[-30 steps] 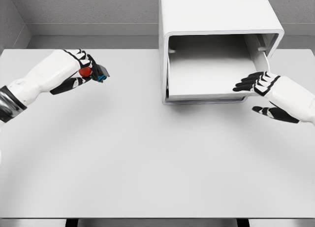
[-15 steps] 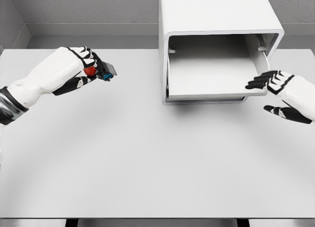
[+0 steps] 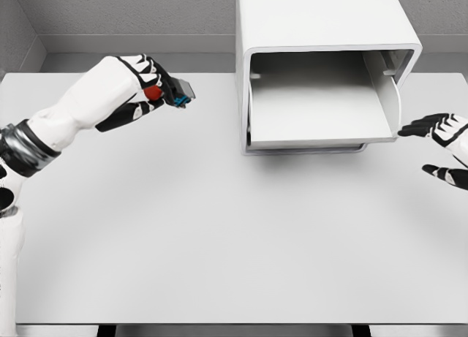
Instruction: Slide open multi-storey tabletop storage cabinets and put open load switch and slide close multi-storey tabletop storage cabinets
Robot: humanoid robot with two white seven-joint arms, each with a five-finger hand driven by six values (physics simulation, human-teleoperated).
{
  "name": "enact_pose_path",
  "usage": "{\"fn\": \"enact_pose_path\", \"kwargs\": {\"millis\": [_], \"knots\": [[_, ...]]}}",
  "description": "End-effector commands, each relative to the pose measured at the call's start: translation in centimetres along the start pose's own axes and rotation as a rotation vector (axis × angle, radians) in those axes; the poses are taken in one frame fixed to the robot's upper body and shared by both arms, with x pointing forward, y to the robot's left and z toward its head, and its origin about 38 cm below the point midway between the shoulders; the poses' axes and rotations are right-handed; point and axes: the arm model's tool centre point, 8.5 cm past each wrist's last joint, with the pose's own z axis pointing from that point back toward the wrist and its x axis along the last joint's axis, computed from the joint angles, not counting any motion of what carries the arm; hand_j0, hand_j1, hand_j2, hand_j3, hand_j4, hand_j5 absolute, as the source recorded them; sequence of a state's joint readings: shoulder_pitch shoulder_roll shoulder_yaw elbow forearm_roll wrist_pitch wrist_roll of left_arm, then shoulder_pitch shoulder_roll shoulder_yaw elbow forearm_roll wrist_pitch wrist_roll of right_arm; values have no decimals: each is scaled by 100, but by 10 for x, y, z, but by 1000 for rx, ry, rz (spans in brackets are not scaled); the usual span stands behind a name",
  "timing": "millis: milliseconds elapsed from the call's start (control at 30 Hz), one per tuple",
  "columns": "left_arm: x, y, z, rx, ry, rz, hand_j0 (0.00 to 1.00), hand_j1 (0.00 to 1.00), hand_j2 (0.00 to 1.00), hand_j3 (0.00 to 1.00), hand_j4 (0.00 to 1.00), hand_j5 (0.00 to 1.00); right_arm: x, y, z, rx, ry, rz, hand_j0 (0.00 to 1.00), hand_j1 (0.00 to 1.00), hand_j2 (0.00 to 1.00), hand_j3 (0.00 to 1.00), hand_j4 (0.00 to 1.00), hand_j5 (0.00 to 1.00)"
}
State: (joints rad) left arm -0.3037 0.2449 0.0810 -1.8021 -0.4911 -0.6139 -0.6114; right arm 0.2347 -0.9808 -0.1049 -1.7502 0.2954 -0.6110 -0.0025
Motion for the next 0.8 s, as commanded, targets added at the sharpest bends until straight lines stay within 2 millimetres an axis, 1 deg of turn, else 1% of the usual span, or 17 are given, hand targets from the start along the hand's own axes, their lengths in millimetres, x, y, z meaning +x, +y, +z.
{"fn": "enact_pose_path", "kwargs": {"millis": [0, 100, 167, 233, 267, 300, 367, 400, 467, 567, 767], "knots": [[6, -5, -8, 10, -23, 27, 36, 36, 36, 36, 36, 36, -3, -4, 2, -10, 11, 2, 81, 81, 81, 81, 81, 81], [8, -4, -10, 9, -31, 24, 36, 36, 36, 36, 36, 36, -5, 4, 7, 3, 27, -14, 81, 81, 81, 81, 81, 81], [10, -5, -15, 5, -46, 23, 36, 36, 36, 36, 36, 36, -7, 5, 9, 6, 33, -16, 77, 77, 77, 77, 77, 77], [14, -6, -21, 14, -62, 30, 36, 36, 36, 36, 36, 36, -7, 5, 9, 9, 35, -14, 72, 72, 72, 72, 72, 72], [15, -6, -22, 11, -65, 32, 36, 36, 36, 36, 36, 36, -9, 6, 10, 10, 41, -15, 71, 71, 71, 71, 71, 71], [16, -7, -23, 10, -68, 34, 36, 36, 36, 36, 36, 36, -10, 8, 13, 17, 49, -20, 68, 68, 68, 68, 68, 68], [22, -8, -32, 21, -92, 42, 36, 36, 36, 36, 36, 36, -11, 10, 14, 24, 51, -23, 65, 65, 65, 65, 65, 65], [23, -8, -32, 21, -93, 43, 36, 36, 36, 36, 36, 36, -12, 11, 15, 27, 55, -24, 65, 65, 65, 65, 65, 65], [28, -9, -40, 35, -113, 56, 36, 36, 36, 36, 36, 36, -12, 14, 16, 36, 58, -28, 64, 64, 64, 64, 64, 64], [29, -9, -41, 36, -115, 56, 36, 36, 36, 36, 36, 36, -11, 18, 19, 47, 60, -37, 64, 64, 64, 64, 64, 64], [38, -13, -51, 27, -151, 65, 36, 36, 36, 36, 36, 36, -10, 23, 22, 58, 66, -49, 64, 64, 64, 64, 64, 64]]}}
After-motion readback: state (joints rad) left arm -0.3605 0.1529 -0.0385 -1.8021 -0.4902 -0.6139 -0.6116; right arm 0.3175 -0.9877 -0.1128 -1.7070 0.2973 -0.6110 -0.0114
